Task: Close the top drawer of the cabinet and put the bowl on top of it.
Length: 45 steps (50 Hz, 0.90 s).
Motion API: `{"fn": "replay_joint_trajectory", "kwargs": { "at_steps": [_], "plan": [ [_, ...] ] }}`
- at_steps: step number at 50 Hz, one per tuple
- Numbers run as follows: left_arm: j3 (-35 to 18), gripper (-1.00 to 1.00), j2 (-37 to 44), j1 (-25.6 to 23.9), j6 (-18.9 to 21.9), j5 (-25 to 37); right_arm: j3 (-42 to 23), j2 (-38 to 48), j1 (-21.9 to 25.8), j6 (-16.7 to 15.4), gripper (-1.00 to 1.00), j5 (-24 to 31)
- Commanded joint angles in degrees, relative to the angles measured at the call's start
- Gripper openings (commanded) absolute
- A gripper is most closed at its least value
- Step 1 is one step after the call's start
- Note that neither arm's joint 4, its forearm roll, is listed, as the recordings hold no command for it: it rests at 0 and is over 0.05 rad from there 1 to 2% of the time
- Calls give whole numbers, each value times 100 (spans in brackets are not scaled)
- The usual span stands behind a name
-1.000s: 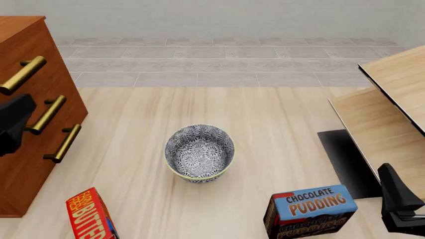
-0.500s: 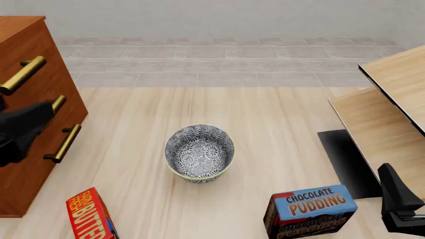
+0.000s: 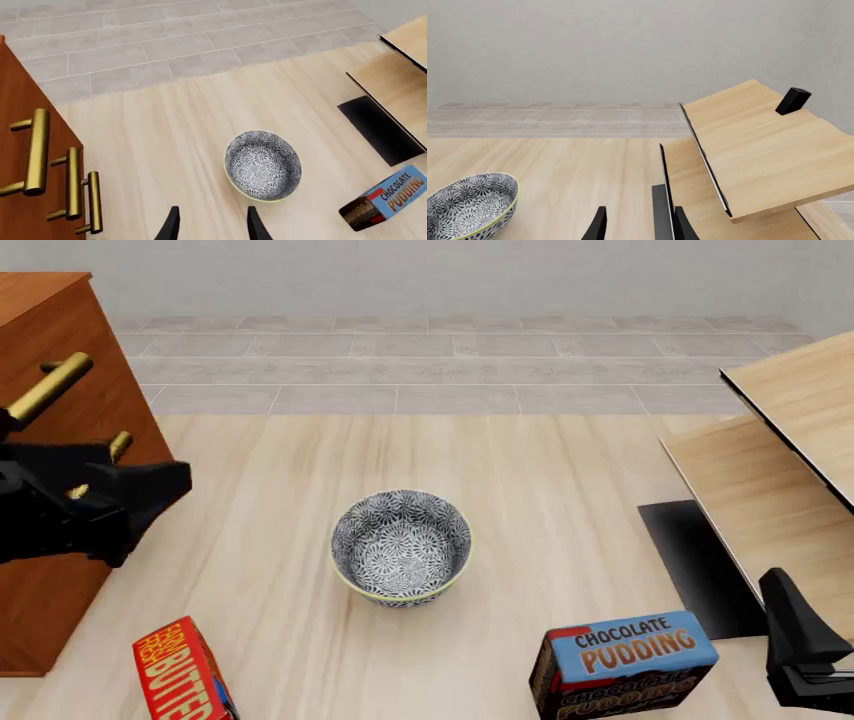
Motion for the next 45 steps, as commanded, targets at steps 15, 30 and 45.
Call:
{"fn": "replay_joint_trajectory", "kwargs": {
  "at_steps": [15, 30, 45],
  "plan": [
    [-162, 100, 1119, -286, -834, -172, 12, -11, 0, 1, 100, -3],
    [-260, 100, 1540, -180, -926, -426, 12, -10, 0, 0, 100, -3],
    [-394, 100, 1838, -92, -1011, -576, 12, -12, 0, 0, 100, -3]
  ]
}}
